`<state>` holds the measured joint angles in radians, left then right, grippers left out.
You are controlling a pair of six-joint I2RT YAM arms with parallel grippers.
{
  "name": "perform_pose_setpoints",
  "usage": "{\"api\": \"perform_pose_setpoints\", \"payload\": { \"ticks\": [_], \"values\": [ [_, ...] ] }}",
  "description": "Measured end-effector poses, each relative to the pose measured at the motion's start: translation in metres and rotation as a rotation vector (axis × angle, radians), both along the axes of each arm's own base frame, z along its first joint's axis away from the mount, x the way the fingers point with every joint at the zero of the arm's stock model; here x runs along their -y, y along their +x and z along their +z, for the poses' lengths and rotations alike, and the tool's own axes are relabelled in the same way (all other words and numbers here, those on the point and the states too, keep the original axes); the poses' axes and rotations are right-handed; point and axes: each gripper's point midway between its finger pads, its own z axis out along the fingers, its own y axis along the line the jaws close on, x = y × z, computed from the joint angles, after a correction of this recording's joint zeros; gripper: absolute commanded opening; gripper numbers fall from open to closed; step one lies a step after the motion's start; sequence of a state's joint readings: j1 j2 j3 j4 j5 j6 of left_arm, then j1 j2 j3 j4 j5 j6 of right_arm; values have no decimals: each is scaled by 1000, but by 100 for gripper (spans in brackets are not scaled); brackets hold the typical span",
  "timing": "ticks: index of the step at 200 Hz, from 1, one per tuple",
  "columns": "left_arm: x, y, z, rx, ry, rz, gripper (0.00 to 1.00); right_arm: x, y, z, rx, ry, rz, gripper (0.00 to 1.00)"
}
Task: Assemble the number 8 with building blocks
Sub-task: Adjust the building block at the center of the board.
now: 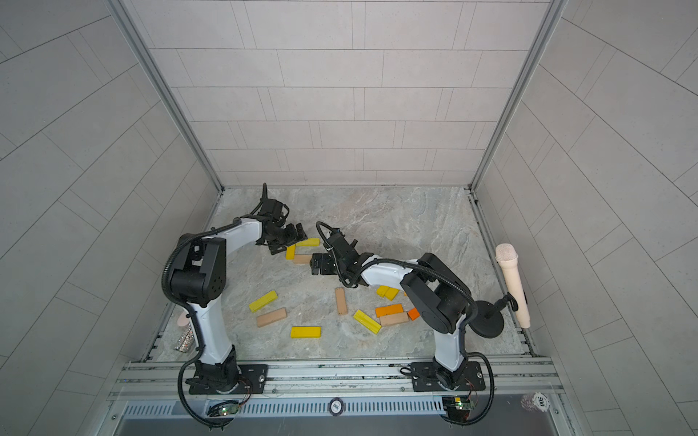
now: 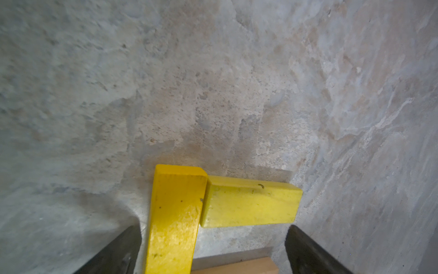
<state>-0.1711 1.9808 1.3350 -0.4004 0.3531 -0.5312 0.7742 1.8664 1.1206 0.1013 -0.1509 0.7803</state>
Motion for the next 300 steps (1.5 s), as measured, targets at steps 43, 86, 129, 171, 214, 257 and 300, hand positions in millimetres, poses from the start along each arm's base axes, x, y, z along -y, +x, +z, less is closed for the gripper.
{"api": "perform_pose_setpoints", "payload": {
  "ticks": [43,86,129,171,214,257,300],
  "values": [
    [2,0,0,3,2,-16,100,0,0,-1,-1,-2,0,97],
    [3,-1,0,4,4,-31,100,1,-1,-1,-2,-3,0,97],
    [3,-2,0,0,8,-39,100,1,-1,-1,-2,-3,0,97],
    [3,-3,0,1,13,-49,100,1,0,-1,-2,-3,0,97],
    [2,-9,2,-8,30,-87,100,7,-6,3,15,-15,17,97],
    [3,-32,48,84,49,-132,100,22,-21,45,108,-32,80,97],
    [-5,-83,78,158,97,-143,100,49,-44,89,227,-62,130,98]
  ]
}}
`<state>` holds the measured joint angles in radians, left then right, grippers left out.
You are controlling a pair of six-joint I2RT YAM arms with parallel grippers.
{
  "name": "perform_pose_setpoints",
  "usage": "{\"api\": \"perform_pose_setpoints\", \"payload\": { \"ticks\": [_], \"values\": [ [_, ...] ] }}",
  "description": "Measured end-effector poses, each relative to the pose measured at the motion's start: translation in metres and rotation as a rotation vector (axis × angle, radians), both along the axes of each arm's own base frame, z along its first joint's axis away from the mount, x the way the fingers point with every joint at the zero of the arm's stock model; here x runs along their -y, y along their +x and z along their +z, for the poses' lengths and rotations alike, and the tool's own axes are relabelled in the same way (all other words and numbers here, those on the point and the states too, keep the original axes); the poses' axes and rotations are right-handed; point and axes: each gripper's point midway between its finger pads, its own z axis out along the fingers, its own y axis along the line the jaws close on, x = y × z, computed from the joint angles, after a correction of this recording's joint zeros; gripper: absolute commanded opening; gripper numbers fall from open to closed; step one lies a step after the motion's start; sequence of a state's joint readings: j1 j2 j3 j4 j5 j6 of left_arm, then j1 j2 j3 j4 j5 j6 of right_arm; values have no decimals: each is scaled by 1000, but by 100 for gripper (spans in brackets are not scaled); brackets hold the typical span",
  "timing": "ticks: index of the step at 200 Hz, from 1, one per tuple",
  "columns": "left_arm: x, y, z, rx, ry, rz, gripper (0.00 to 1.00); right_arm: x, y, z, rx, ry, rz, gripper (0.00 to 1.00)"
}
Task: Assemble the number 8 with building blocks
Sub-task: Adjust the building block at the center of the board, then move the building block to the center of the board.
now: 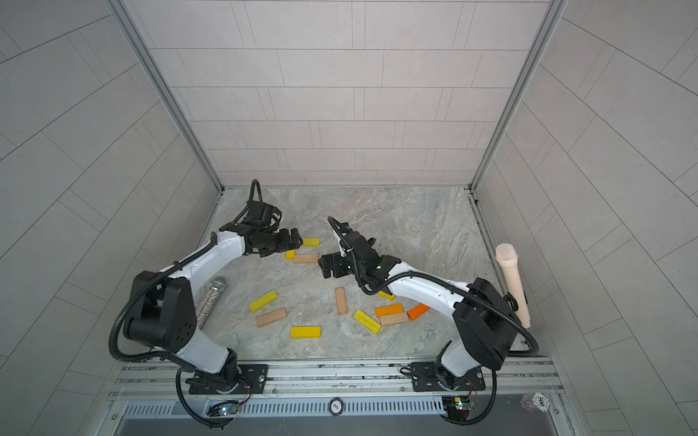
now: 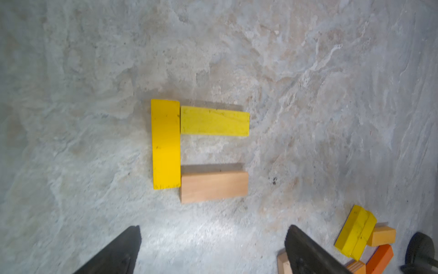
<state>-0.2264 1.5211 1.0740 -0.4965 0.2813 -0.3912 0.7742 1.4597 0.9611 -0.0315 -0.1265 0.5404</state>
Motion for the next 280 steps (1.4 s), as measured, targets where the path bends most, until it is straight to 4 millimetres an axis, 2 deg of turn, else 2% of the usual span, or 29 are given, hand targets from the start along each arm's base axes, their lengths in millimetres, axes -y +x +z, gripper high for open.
{"api": "perform_pose_setpoints", "payload": {
  "ticks": [22,56,101,141,195,280],
  "values": [
    [-4,-31,-7,-11,29,-2,100,14,-9,9,37,-22,7,98],
    [-20,-70,-24,-47,94,28,100,28,-19,5,57,-66,5,99],
    [-47,-93,-36,-53,198,98,100,48,-31,-12,46,-122,-10,98],
    [-70,-112,-67,-107,282,189,100,56,-37,-17,37,-140,-15,98],
    [-83,-113,-77,-125,346,237,97,60,-36,-13,50,-146,-34,98],
    [-66,-120,-92,-159,267,161,97,67,-36,-15,50,-171,-55,98]
  ]
}}
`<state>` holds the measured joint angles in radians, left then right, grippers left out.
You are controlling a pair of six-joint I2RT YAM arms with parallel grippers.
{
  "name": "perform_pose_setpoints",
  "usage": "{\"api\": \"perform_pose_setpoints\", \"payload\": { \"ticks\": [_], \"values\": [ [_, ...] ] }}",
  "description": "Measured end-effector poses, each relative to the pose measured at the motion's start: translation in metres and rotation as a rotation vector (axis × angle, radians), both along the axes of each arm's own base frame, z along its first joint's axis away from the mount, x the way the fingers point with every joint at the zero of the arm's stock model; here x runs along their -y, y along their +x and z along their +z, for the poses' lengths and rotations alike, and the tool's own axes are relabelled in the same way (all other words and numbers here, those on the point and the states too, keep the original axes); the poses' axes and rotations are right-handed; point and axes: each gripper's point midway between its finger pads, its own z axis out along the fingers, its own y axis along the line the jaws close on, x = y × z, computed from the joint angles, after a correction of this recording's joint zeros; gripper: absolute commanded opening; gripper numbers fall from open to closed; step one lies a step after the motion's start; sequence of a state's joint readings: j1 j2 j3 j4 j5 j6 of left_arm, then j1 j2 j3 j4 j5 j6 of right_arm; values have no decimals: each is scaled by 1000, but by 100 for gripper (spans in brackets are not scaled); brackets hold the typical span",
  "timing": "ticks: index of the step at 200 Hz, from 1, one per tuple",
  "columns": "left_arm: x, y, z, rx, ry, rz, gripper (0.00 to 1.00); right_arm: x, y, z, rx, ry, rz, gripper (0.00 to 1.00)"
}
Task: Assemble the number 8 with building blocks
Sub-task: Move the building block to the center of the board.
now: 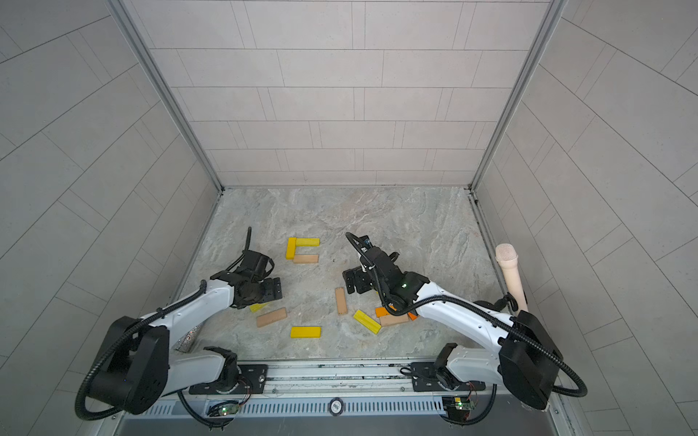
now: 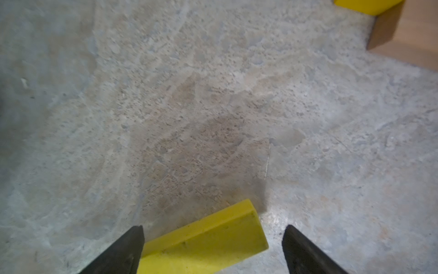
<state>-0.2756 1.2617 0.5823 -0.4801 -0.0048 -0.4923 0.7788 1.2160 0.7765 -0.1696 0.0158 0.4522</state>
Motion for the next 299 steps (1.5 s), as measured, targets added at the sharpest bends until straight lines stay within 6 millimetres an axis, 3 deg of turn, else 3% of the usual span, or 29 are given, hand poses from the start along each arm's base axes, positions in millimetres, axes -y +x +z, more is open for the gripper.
{"api": "perform_pose_setpoints", "payload": {
  "ticks": [55,121,204,245,299],
  "values": [
    [8,-5,-1,-20,-21,-34,95,6,-2,-12,-12,-19,-13,98],
    [11,-23,-10,-88,30,-38,79,7,-3,-15,-17,-14,-27,98],
    [-5,-27,-9,-86,93,70,32,11,-4,-7,9,15,-43,97],
    [0,-14,-9,-88,93,74,25,16,-6,-9,14,16,-57,97],
    [15,15,-9,-86,74,43,25,22,-7,-13,14,8,-81,97]
  ]
}}
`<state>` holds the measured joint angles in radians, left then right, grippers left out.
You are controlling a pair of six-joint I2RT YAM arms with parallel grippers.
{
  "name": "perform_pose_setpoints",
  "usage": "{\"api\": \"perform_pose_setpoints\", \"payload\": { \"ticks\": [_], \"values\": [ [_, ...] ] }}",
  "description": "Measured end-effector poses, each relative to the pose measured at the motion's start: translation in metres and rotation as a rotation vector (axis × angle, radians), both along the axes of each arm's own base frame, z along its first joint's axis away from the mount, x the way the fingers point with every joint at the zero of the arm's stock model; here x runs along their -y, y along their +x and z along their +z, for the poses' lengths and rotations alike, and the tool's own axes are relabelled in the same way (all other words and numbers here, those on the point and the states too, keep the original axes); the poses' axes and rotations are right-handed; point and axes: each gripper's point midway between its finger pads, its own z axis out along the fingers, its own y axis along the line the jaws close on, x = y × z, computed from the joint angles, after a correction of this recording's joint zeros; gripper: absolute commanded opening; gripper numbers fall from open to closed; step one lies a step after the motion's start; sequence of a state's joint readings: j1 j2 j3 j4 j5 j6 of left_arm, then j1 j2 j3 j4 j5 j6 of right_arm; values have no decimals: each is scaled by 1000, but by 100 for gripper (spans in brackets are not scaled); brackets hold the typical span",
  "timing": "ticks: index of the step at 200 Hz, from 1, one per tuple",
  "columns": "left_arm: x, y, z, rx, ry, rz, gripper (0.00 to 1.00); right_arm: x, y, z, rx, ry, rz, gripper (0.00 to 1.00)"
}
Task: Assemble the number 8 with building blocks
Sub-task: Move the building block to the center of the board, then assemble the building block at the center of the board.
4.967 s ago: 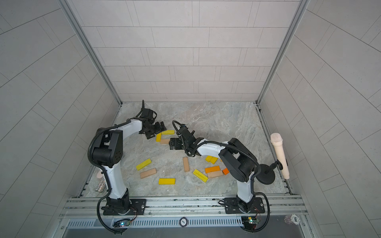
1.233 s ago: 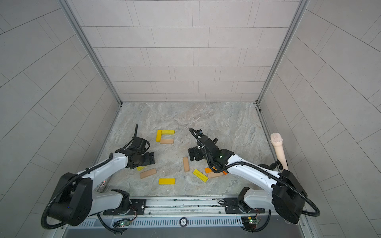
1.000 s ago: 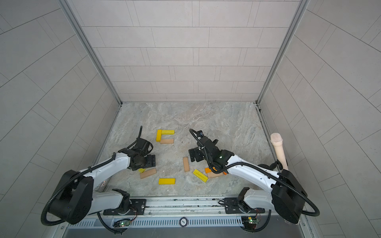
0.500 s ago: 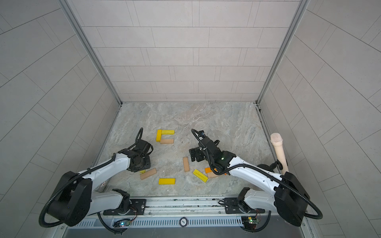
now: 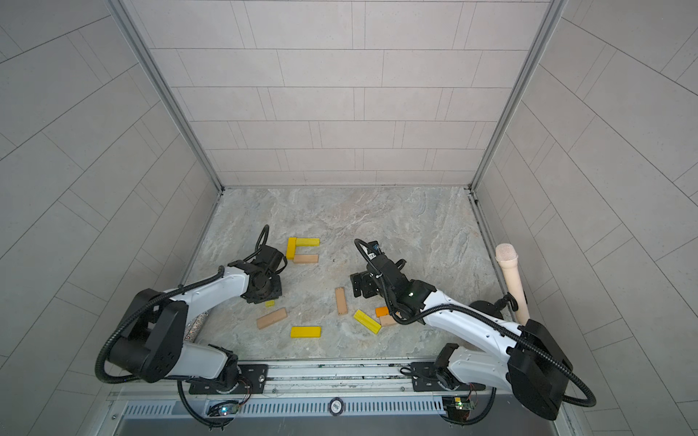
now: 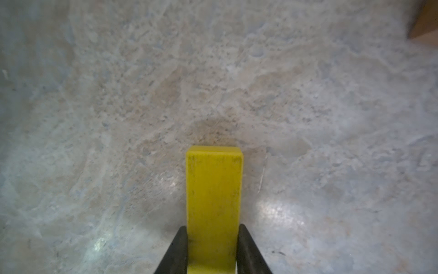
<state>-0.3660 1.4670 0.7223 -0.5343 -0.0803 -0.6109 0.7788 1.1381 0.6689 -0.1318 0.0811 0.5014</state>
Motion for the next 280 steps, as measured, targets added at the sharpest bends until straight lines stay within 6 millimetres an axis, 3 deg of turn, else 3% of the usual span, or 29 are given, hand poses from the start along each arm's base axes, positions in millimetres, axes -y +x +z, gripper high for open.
{"api": "perform_pose_setpoints", "payload": {
  "ticks": [55,110,165,237,280],
  "values": [
    [17,36,1,-8,-7,-55,30,1,1,0,2,-3,-6,97],
    [32,60,-1,-13,-23,-133,45,2,0,-1,1,-9,-10,97],
    [36,52,-1,-25,-54,-168,46,3,1,-1,1,-9,-12,97],
    [35,46,-1,-41,-53,-200,33,3,1,-1,0,-8,-13,97],
    [36,43,0,-53,-78,-222,32,3,1,-1,0,-7,-14,97]
  ]
}}
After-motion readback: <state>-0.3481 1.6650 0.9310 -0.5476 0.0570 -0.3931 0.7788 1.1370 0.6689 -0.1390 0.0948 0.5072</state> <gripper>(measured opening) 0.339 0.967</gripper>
